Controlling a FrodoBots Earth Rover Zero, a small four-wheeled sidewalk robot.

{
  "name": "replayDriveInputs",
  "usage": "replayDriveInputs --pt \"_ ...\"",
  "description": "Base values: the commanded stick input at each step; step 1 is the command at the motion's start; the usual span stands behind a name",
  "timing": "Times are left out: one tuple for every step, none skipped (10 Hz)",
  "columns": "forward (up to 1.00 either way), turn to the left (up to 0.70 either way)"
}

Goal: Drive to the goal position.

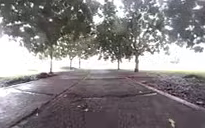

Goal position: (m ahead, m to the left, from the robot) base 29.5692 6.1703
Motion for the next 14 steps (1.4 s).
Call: replayDriveInputs --pt "0.70 0.00" --pt "0.70 0.00" --pt "0.70 0.00" --pt "0.70 0.00" --pt "0.70 0.00" --pt "0.70 0.00" --pt "0.70 0.00" --pt "0.70 0.00" --pt "0.70 0.00" --pt "0.70 0.00" --pt "0.70 0.00" --pt "0.70 0.00" --pt "0.70 0.00" --pt "0.70 0.00"
